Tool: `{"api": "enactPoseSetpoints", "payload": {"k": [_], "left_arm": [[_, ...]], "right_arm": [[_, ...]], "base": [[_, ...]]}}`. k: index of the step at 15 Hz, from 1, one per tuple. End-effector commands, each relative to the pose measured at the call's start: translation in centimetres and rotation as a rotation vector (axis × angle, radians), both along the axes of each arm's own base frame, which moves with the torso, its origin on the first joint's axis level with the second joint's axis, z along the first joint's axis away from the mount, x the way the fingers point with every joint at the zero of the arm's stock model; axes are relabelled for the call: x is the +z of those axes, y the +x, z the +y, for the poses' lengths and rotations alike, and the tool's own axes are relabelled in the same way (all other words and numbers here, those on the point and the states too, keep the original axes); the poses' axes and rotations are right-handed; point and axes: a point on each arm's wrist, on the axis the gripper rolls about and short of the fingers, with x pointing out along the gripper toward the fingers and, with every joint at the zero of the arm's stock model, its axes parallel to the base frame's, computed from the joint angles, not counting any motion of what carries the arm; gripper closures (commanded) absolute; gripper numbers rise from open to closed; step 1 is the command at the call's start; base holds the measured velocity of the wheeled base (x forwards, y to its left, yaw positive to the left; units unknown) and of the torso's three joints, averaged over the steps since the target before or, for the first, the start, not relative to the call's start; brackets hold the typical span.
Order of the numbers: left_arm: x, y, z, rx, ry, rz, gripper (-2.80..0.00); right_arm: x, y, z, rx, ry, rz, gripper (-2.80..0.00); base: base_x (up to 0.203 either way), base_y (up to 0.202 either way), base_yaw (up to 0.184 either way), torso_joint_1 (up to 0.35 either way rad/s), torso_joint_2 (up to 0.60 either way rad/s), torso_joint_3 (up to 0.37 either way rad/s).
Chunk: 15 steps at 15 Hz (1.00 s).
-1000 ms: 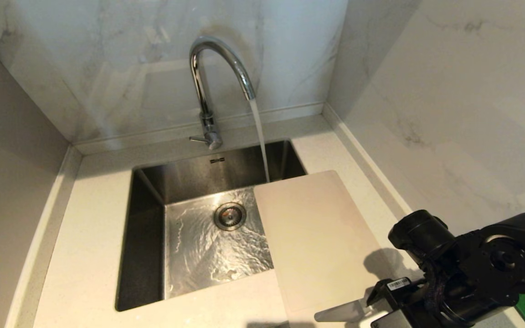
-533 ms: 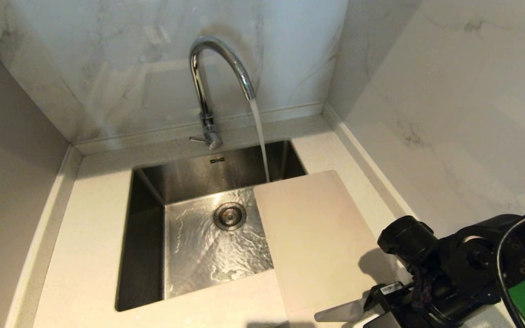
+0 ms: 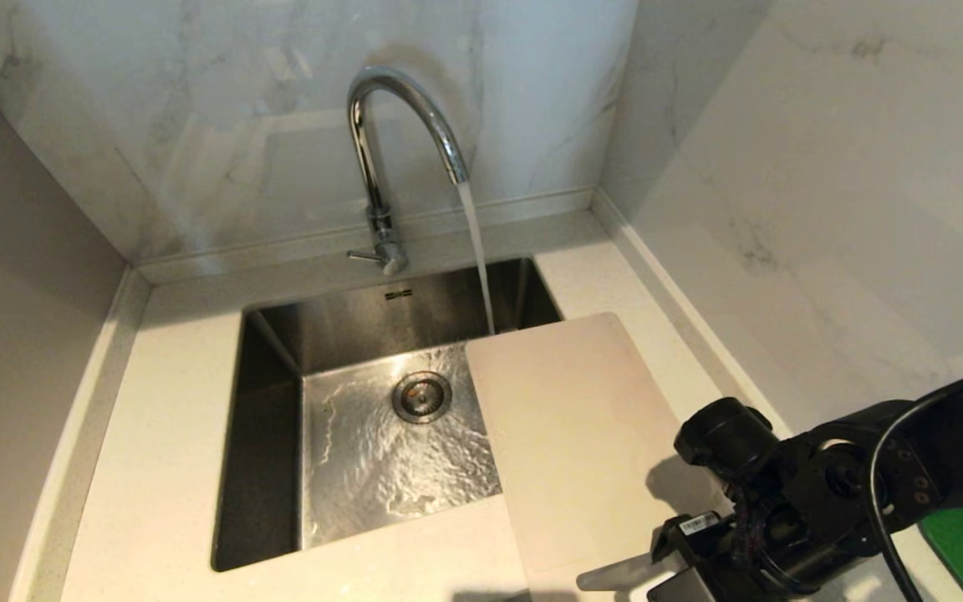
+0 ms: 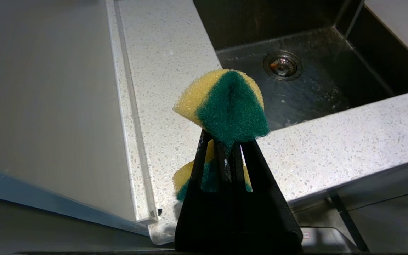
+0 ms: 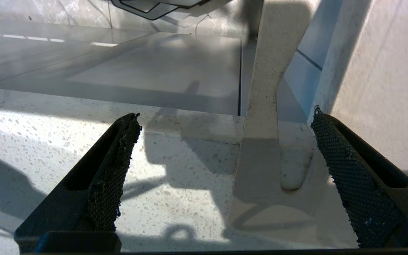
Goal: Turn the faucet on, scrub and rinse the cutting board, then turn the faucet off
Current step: Pick up the cutting board
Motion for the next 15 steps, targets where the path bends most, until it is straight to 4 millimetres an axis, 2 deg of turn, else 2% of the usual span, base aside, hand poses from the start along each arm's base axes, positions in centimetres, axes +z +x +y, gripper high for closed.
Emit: {"api": "enactPoseSetpoints", "payload": {"k": [1, 15], "left_arm": [[0.0, 0.0, 0.0, 0.000, -0.001, 0.003, 0.00], [0.0, 0.0, 0.0, 0.000, -0.001, 0.003, 0.00]], "right_arm": [[-0.4, 0.1, 0.2, 0.016, -0.007, 0.016, -2.80], [-1.6, 0.3, 0.7, 0.026, -0.055, 0.051, -2.80]], "base": [[0.000, 0.000, 0.000, 0.000, 0.00, 0.000], [0.000, 0.000, 0.000, 0.000, 0.00, 0.000]]}}
